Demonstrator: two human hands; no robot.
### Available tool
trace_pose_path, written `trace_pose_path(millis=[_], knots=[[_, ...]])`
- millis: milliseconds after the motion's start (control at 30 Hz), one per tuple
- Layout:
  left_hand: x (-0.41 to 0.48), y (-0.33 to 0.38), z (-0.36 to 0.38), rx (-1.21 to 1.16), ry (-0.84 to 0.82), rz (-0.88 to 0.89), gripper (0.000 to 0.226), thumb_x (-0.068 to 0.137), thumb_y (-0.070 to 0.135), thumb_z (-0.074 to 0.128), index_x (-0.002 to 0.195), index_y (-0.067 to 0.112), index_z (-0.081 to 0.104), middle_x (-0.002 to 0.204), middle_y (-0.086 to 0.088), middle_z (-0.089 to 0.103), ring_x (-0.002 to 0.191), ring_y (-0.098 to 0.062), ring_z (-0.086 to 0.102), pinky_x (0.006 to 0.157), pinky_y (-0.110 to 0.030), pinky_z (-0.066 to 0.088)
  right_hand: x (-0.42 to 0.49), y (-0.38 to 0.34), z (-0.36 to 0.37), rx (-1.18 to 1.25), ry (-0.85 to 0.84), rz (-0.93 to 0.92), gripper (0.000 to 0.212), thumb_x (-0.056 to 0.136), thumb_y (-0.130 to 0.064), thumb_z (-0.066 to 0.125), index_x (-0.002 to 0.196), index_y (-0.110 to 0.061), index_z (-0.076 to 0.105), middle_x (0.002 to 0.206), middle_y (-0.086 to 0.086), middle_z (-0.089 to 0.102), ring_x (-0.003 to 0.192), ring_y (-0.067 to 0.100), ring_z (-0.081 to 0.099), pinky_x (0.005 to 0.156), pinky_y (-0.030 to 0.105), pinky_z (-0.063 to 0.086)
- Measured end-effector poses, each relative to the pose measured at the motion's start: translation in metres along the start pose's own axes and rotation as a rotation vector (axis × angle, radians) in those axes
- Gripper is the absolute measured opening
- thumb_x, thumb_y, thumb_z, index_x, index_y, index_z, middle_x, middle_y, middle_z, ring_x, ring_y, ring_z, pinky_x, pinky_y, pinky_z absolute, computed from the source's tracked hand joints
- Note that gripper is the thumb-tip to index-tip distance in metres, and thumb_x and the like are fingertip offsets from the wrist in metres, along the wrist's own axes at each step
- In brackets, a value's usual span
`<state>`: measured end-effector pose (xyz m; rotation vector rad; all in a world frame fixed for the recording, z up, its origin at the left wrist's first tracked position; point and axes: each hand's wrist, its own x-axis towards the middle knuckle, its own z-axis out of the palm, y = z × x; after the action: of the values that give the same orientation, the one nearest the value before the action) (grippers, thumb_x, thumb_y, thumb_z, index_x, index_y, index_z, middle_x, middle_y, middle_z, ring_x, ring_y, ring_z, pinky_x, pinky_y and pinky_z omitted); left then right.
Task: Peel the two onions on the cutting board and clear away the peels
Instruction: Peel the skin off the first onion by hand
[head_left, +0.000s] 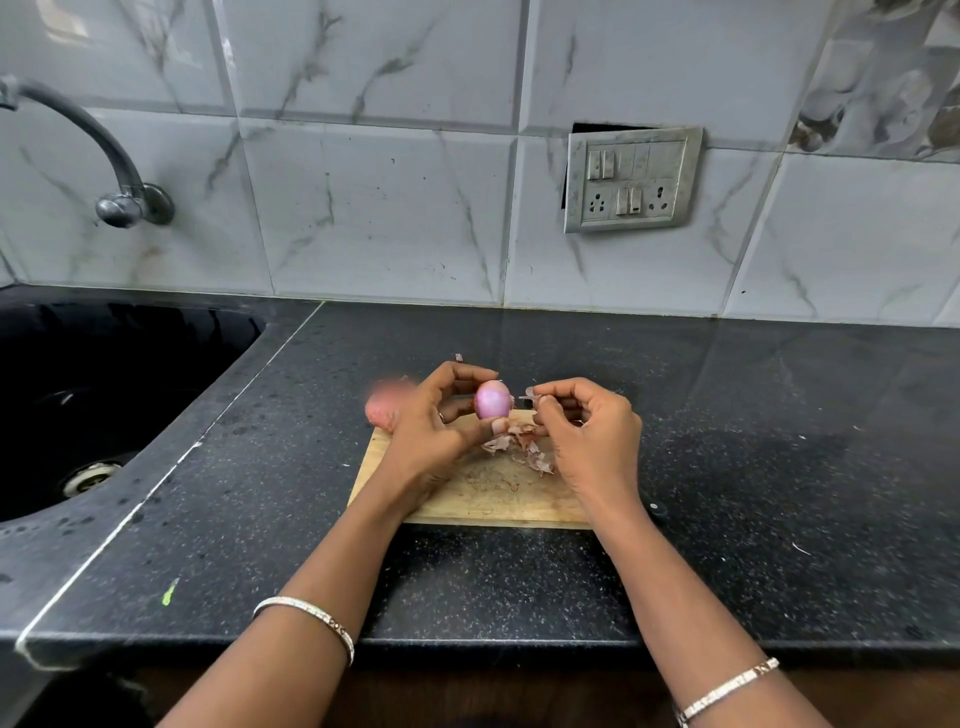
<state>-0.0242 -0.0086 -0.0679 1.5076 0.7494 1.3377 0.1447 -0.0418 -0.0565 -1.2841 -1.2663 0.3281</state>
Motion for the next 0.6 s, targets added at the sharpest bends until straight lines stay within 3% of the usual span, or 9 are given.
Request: trace_pose_path(millis=[67,200,300,433,600], knots=[[-0.0003,0.0001,0.0004,-0.016,-0.004,-0.013,0.052,0.071,0.009,0.085,0.118,0.009,0.064,0.117,-0.008,0.072,0.110,-0.028,0.070,0.094,-0.044,0.059,-0.0016,-0.0014,-0.0004,-0.049,-0.009,-0.041,0.011,0.087,-0.016,0.073,0.093,-0.022,0.080,0.086,-0.014,0.074,0.078,-0.001,0.069,0.074,0.019,0.055],[-0.0008,-0.0009,0.0007,0.022,-0.023,-0.017,0.051,0.072,0.000,0.086,0.117,0.013,0.066,0.117,-0.003,0.073,0.110,-0.033,0.070,0.091,-0.049,0.060,-0.0032,-0.0046,0.0000,-0.074,-0.031,-0.147,0.008,0.087,-0.021,0.076,0.094,-0.022,0.081,0.091,-0.014,0.072,0.086,-0.002,0.068,0.071,0.012,0.051],[0.0004,-0.0013,0.0004,0.073,-0.026,-0.010,0.051,0.074,-0.007,0.085,0.116,0.013,0.066,0.117,-0.004,0.073,0.109,-0.031,0.071,0.090,-0.047,0.060,-0.0057,-0.0076,0.0014,-0.047,-0.081,-0.177,0.010,0.087,-0.025,0.078,0.096,-0.022,0.081,0.092,-0.013,0.074,0.083,0.000,0.069,0.069,0.015,0.053],[0.0030,-0.0018,0.0027,0.290,0.026,0.106,0.051,0.069,-0.002,0.089,0.110,0.020,0.068,0.108,0.005,0.075,0.102,-0.012,0.071,0.094,-0.033,0.056,-0.0082,-0.0093,0.0034,-0.050,-0.117,-0.180,0.016,0.086,-0.032,0.080,0.099,-0.024,0.081,0.090,-0.015,0.075,0.082,-0.003,0.070,0.070,0.013,0.052],[0.0017,0.0015,0.0021,0.505,0.032,0.230,0.050,0.068,0.015,0.093,0.112,0.019,0.070,0.109,0.010,0.072,0.103,-0.004,0.068,0.093,-0.026,0.055,-0.0065,-0.0066,0.0024,-0.060,-0.108,-0.145,0.014,0.085,-0.024,0.081,0.098,-0.022,0.082,0.090,-0.016,0.077,0.089,-0.004,0.071,0.087,0.026,0.057]])
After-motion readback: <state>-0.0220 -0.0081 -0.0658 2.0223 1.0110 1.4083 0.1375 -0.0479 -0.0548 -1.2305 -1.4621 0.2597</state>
